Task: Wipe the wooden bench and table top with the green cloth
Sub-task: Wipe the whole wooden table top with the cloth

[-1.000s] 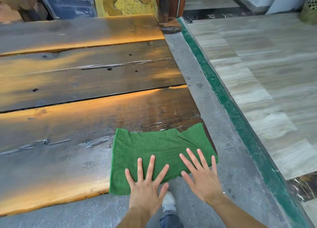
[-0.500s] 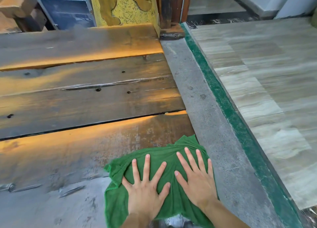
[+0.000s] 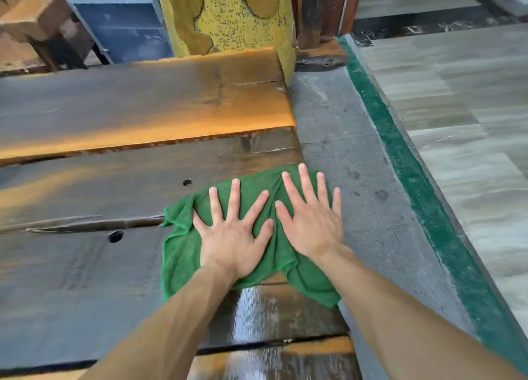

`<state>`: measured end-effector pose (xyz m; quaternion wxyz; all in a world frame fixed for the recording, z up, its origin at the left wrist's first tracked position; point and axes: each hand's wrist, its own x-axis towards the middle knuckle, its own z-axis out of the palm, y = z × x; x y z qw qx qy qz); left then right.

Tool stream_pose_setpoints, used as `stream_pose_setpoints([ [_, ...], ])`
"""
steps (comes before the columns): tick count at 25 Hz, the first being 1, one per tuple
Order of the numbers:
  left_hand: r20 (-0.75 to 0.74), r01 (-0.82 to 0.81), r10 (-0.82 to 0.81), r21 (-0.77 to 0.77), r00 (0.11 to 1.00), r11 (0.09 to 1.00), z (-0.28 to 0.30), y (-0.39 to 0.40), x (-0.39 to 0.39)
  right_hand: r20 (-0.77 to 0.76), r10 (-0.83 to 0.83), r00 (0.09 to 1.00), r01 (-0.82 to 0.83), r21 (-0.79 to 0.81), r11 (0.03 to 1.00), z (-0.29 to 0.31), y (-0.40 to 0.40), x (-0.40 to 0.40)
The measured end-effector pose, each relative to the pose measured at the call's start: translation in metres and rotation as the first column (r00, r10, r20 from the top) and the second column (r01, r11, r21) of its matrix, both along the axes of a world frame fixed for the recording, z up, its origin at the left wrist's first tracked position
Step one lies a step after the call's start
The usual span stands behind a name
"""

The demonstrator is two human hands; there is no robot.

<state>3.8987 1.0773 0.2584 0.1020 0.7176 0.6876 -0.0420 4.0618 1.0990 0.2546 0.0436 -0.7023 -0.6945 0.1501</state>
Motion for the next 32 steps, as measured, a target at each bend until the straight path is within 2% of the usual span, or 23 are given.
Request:
stream_pose_setpoints([
  [6, -0.002, -0.039, 0.04, 0.074, 0.999, 0.996, -0.009, 0.157, 0.002, -0.056, -0.022, 0.998, 0.023, 0.028, 0.999, -0.007, 0.165, -0.013],
  [11, -0.01, -0.02, 0.021, 0.076, 1.0, 0.997, -0.011, 0.183, -0.002, -0.002, -0.026, 1.0, 0.026, 0.041, 0.999, -0.008, 0.185, -0.019],
  [17, -0.021, 0.009, -0.006, 0.12, 1.0, 0.993, -0.014, 0.106, -0.014, 0.05, 0.054, 0.997, -0.057, 0.053, 0.997, -0.004, 0.112, -0.032],
  [22, -0.02, 0.023, -0.022, 0.085, 1.0, 0.996, -0.014, 0.018, -0.04, 0.103, 0.12, 0.987, -0.12, -0.005, 0.993, 0.002, 0.022, -0.049],
  [32, -0.045, 0.026, -0.022, 0.087, 0.999, 0.996, -0.009, -0.194, -0.103, 0.14, 0.031, 0.99, -0.024, -0.056, 0.998, 0.004, -0.206, -0.086],
])
